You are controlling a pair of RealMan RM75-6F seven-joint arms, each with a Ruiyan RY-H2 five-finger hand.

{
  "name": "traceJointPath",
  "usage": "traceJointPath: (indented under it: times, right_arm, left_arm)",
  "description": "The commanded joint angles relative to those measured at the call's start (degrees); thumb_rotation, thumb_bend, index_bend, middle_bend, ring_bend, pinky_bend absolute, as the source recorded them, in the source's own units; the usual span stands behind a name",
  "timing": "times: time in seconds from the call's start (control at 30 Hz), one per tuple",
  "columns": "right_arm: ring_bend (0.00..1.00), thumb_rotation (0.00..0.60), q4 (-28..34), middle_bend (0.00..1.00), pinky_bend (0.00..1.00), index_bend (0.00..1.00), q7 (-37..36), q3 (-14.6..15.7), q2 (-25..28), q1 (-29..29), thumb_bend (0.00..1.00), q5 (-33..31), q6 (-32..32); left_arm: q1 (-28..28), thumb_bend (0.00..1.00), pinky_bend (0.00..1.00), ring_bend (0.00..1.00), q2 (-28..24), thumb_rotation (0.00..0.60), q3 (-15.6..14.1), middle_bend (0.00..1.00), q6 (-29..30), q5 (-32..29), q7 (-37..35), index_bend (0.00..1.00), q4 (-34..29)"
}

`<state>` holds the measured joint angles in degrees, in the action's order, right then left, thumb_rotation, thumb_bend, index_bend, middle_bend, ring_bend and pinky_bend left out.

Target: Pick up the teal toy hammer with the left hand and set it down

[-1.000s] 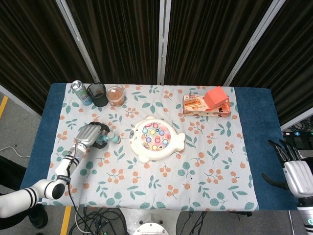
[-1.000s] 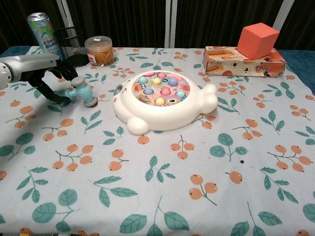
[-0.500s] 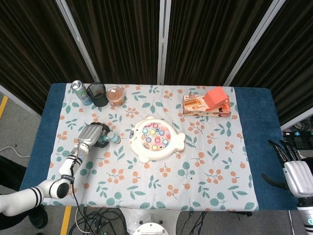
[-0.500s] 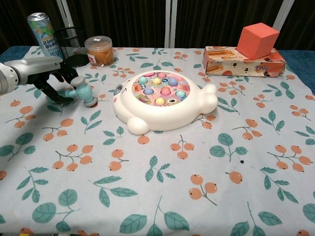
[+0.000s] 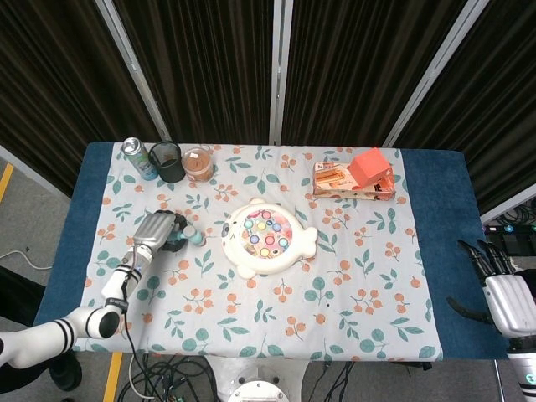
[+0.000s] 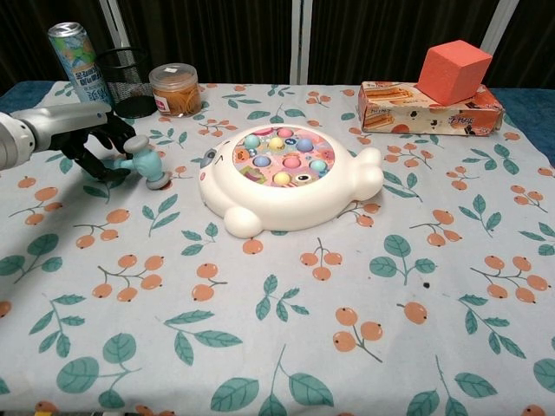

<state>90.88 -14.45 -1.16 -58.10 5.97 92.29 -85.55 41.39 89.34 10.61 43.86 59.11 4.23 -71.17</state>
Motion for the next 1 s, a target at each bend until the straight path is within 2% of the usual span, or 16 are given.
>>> traceJointPath:
  times: [0.03, 0.33, 0.63, 0.83, 1.0]
  right_arm:
    - [0.00, 0.600, 0.16, 0.17, 0.02, 0.02, 0.13, -0.02, 0.06, 0.00, 0.08, -0.08, 0.05]
    - [0.00, 0.600, 0.85, 0.17, 0.02, 0.02, 0.79, 0.00, 0.37, -0.12, 0.08, 0.14, -0.24]
    - [0.00, 0.600, 1.12, 0.18, 0.02, 0.02, 1.12, 0.19, 0.59, -0.77, 0.08, 0.74, -1.47]
    - [0.00, 0.600, 0.98, 0.18, 0.02, 0.02, 0.99, 0.41, 0.57, -1.04, 0.08, 1.13, -1.87]
    - [0.00, 0.600, 0.63, 0.18, 0.02, 0.02, 0.69, 0.61, 0.51, -1.26, 0.08, 1.39, -2.12]
  left_arm:
    - [-0.01, 0.39, 0.24, 0.29, 0.34, 0.600, -0.14, 0.42, -0.05, 0.27, -0.46, 0.53, 0.47]
    - [-1.13, 0.51, 0.33, 0.38, -0.02, 0.600, -0.04, 0.50, 3.27, 4.92, -4.51, 0.59, 0.61]
    - [0.06, 0.58, 0.50, 0.48, -2.92, 0.600, 1.35, 0.60, 7.21, 13.93, -11.64, 0.66, -0.27]
    - [3.73, 0.60, 0.55, 0.50, -4.19, 0.600, 2.48, 0.62, 6.11, 17.71, -13.13, 0.67, -2.62]
    - [8.54, 0.61, 0.56, 0.52, -2.68, 0.600, 3.68, 0.63, 2.08, 17.39, -10.15, 0.68, -1.42]
